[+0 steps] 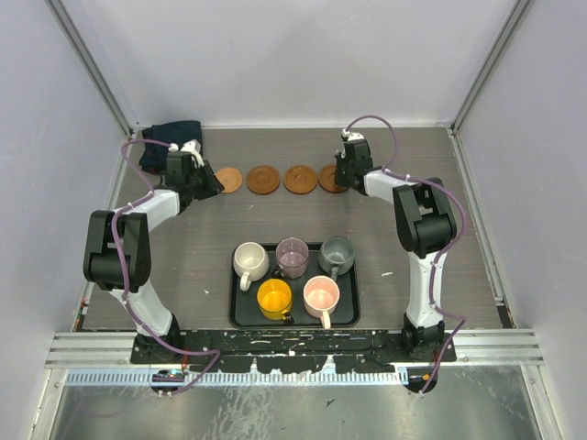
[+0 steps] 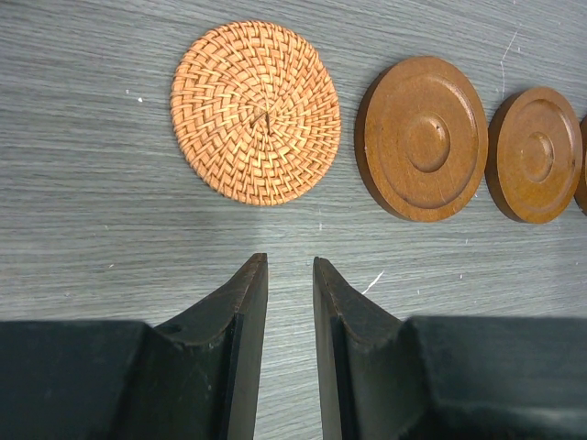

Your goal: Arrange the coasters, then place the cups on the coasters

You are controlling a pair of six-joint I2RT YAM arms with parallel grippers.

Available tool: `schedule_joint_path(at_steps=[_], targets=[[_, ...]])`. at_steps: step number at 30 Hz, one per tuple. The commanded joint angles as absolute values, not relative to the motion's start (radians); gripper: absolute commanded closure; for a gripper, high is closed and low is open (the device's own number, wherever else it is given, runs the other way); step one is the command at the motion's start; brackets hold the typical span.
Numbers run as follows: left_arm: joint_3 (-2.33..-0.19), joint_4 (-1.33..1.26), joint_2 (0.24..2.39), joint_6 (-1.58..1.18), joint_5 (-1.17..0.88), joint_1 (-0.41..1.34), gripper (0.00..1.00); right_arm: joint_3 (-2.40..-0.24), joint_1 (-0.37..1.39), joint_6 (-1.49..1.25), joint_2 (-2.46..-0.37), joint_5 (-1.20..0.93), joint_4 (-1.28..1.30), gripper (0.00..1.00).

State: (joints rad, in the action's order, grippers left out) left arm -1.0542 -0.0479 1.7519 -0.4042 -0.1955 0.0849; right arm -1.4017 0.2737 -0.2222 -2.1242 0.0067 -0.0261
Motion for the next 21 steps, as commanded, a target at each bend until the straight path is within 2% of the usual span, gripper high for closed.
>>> schedule_joint_path(at_steps=[1, 21], targets=[[-1.063, -0.086, 1.732, -0.407, -0.204, 0.080, 0.72, -1.376, 0.274, -0.227, -2.079, 0.052, 0.022, 0.99], [-1.071, -0.072, 1.733, -0.405, -0.204, 0.080, 0.72, -1.379, 0.272, -0.233, -2.065, 0.074, 0.028, 0.99]])
